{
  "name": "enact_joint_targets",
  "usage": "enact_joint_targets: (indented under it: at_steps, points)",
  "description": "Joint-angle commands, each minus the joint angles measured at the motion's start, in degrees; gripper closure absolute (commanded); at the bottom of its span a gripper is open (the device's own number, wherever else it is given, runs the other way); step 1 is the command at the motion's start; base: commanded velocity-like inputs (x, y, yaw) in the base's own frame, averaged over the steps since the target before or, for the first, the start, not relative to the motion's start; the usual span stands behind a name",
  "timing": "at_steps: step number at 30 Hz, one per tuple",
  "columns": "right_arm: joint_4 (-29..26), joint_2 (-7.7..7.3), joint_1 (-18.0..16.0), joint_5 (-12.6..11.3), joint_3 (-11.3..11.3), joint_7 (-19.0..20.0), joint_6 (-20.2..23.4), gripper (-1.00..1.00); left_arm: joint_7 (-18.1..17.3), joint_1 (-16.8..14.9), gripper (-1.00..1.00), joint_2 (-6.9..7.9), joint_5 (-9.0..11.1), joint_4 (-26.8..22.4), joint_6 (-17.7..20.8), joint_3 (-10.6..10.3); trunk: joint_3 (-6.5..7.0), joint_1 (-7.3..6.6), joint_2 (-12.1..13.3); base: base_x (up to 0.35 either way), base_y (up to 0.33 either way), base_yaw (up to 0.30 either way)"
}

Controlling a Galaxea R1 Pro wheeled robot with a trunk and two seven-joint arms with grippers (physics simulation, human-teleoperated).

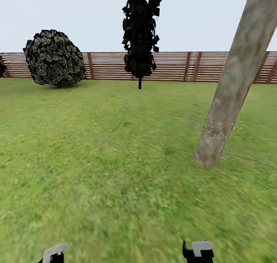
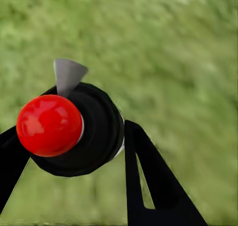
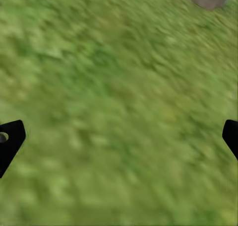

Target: In the garden, pick up the pesticide atomizer on the floor and spray pesticide onto both trees until each tree trunk is fully covered.

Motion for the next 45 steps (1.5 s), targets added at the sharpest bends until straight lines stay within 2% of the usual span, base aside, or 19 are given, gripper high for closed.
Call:
enact_joint_targets:
  at_steps: [1, 12, 45]
  points:
    - [0.0, 0.01, 0.0, 0.6, -0.4, -0.3, -0.1, -1.0, 0.0, -0.1, 1.0, -0.01, -0.6, 0.1, -0.2, 0.5, -0.05, -0.01, 0.0, 0.0, 0.0, 0.283]
    - [0.0, 0.01, 0.0, 0.6, -0.4, -0.3, -0.1, -1.0, 0.0, -0.1, 1.0, -0.01, -0.5, 0.2, -0.2, 0.5, -0.14, -0.01, 0.0, 0.0, 0.0, 0.282]
    - [0.0, 0.01, 0.0, 0.6, -0.4, -0.3, -0.1, -1.0, 0.0, -0.1, 1.0, -0.01, -0.5, 0.2, -0.2, 0.5, -1.62, -0.01, 0.0, 0.0, 0.0, 0.274]
